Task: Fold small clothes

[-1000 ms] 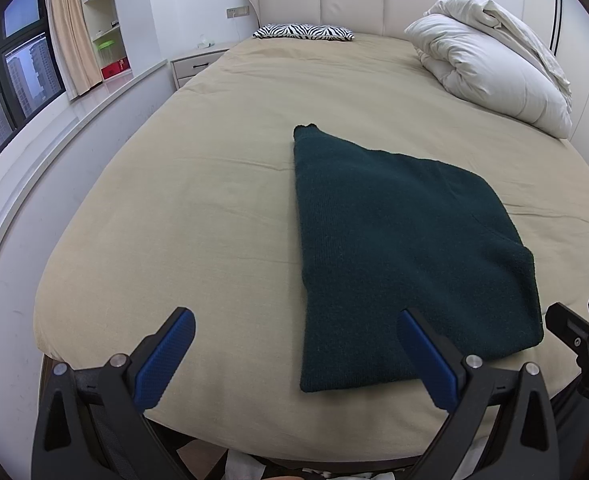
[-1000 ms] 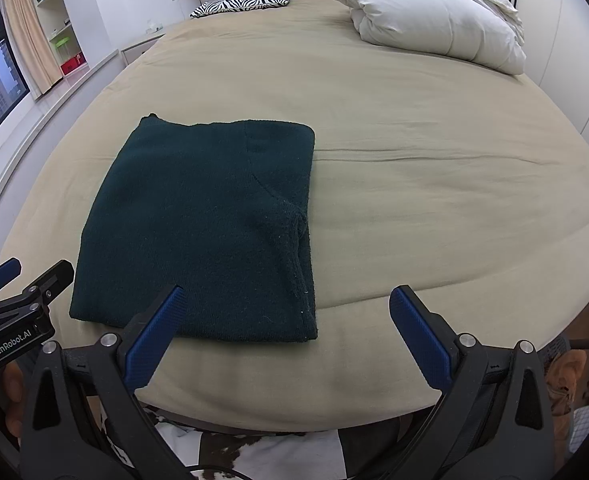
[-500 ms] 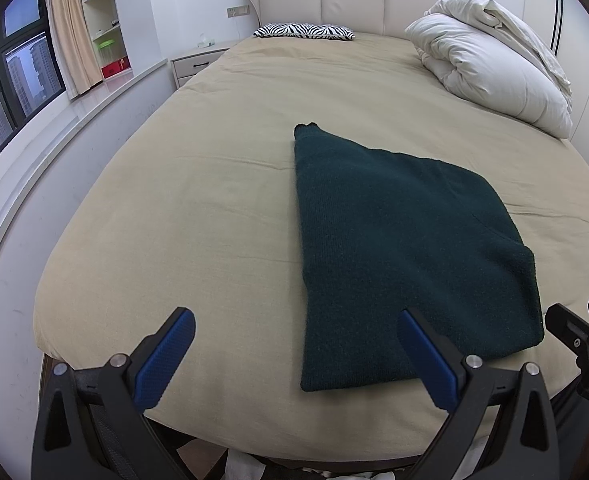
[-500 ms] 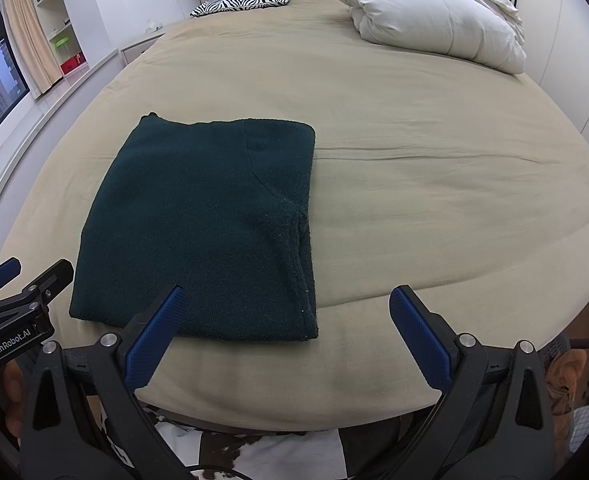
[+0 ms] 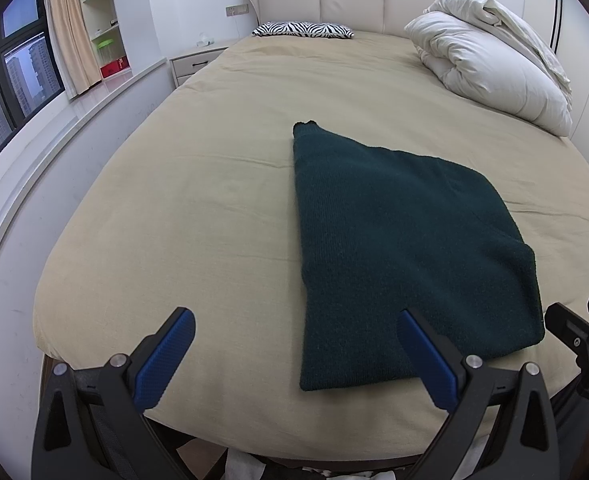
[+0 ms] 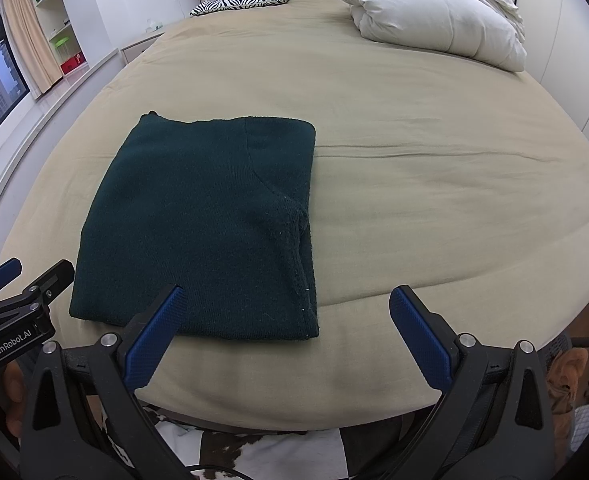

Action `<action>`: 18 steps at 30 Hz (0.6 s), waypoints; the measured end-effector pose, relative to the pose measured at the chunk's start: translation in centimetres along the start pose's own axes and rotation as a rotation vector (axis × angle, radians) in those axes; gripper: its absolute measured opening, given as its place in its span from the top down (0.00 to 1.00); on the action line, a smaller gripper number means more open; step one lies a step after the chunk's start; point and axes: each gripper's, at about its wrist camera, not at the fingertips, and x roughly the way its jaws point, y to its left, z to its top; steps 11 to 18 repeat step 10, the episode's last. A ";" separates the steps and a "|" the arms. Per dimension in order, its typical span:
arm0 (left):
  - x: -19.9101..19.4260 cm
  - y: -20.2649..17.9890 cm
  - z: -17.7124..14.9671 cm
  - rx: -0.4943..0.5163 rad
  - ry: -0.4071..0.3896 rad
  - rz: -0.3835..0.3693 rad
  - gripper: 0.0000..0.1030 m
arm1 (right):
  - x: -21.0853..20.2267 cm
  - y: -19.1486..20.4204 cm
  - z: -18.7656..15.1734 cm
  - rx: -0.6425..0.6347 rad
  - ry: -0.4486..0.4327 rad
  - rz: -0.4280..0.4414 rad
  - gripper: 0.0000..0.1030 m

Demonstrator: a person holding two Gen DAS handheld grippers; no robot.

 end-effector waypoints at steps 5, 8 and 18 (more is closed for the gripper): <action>0.1 0.1 -0.1 0.001 0.001 -0.003 0.00 | 0.0 0.0 0.0 0.000 0.000 0.000 0.00; 0.1 0.2 0.0 0.003 -0.002 -0.006 0.00 | 0.1 -0.1 0.0 0.001 0.003 0.001 0.00; 0.2 0.2 0.0 0.006 -0.002 -0.004 0.00 | 0.2 -0.1 0.1 0.002 0.005 0.003 0.00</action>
